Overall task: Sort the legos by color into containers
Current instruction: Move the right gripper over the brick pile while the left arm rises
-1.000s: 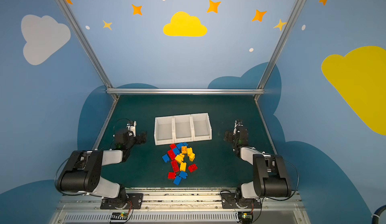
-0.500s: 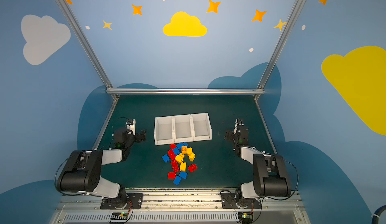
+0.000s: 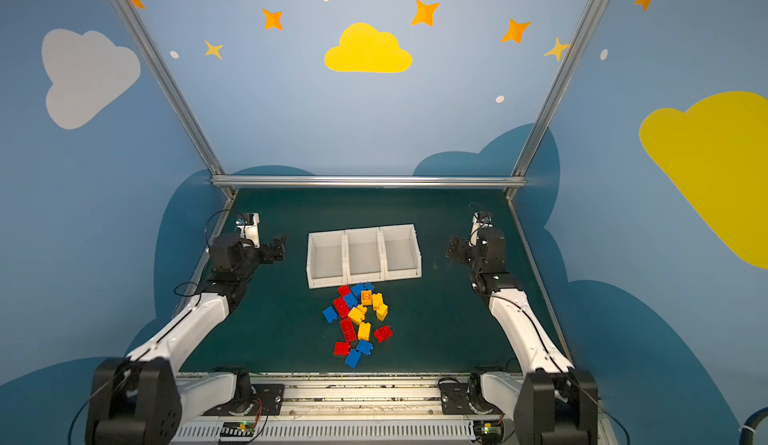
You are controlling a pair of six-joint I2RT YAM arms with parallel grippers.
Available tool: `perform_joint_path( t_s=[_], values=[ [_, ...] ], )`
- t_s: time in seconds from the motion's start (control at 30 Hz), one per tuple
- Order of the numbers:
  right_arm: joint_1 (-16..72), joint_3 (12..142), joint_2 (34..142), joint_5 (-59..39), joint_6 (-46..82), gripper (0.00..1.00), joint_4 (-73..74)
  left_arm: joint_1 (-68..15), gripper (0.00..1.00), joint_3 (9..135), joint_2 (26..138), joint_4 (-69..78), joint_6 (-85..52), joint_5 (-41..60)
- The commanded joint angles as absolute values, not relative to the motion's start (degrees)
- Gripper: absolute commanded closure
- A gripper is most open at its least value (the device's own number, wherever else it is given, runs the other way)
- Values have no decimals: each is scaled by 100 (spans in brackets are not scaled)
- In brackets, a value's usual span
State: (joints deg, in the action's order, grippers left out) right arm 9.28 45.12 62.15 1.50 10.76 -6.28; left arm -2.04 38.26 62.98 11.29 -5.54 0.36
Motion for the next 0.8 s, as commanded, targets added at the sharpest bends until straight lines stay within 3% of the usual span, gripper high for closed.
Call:
perform_joint_path(
  t_s=[0.0, 0.1, 0.23, 0.6, 0.77],
  values=[
    [1525, 4676, 6142, -378, 1488, 5, -2361, -426, 1, 3911, 5831, -609, -981, -16],
    [2134, 4890, 6186, -249, 1729, 5, -3092, -567, 1, 3761, 5413, -895, -1422, -4],
    [2931, 4992, 6336, -368, 2096, 6, -3623, -670, 1, 3482, 4945, -953, -1838, 886],
    [4765, 5447, 7704, 34, 3695, 13, -3651, -1280, 1, 2630, 4420, -773, -2300, 761],
    [5020, 6259, 8778, 231, 4175, 19, -4344, -1431, 1, 2671, 4508, -877, -2302, 754]
  ],
)
